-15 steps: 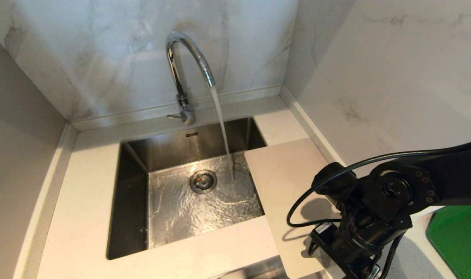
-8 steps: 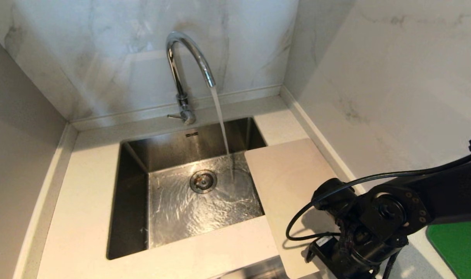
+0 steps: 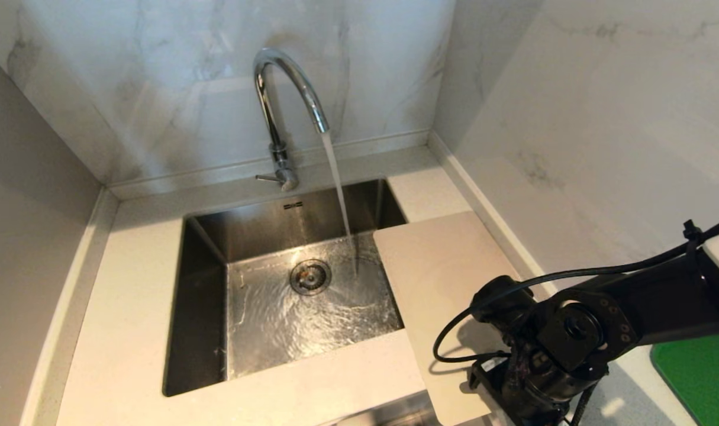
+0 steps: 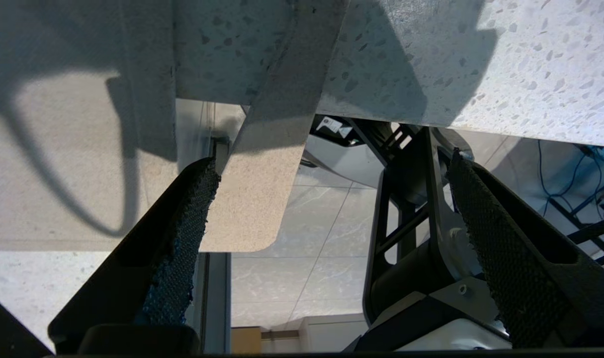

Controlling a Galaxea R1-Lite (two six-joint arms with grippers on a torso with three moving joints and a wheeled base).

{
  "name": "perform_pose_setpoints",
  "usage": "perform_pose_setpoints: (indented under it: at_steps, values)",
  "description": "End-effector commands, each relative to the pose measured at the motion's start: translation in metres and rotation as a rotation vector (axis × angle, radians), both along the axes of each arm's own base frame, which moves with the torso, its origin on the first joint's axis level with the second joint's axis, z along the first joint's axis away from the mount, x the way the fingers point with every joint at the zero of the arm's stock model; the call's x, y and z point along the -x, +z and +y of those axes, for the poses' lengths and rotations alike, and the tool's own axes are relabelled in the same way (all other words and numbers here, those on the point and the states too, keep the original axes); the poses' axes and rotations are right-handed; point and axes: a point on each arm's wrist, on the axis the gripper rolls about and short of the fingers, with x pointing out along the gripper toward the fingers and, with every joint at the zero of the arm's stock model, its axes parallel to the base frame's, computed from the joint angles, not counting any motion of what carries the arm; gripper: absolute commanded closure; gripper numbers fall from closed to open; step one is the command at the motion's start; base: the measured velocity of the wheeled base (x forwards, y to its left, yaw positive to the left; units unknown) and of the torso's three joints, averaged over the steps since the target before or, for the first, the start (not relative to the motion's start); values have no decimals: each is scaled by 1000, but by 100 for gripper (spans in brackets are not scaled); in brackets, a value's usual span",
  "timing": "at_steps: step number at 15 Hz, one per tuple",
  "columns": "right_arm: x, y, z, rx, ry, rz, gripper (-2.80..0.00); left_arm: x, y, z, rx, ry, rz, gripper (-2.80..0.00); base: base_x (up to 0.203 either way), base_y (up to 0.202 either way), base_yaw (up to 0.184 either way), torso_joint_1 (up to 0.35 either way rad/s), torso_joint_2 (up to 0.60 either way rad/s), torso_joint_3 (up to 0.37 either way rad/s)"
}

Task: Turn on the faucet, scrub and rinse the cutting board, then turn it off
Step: Pick up the cutting board

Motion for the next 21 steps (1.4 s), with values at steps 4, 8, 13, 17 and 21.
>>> perform_pose_setpoints:
  at_steps: [4, 8, 13, 17, 21]
  values:
    - [0, -1, -1, 2, -14, 7, -280, 0, -1, 0, 0, 0, 5, 0, 0, 0, 0, 0, 0, 0]
    - [0, -1, -1, -5, -14, 9, -280, 0, -1, 0, 0, 0, 5, 0, 0, 0, 0, 0, 0, 0]
    - [-4, -7, 1, -10, -14, 3, -280, 0, -1, 0, 0, 0, 5, 0, 0, 0, 0, 0, 0, 0]
    - [-4, -11, 1, -3, -15, 19, -280, 0, -1, 0, 0, 0, 5, 0, 0, 0, 0, 0, 0, 0]
    - [-7, -19, 3, -16, -9, 55, -280, 0, -1, 0, 0, 0, 5, 0, 0, 0, 0, 0, 0, 0]
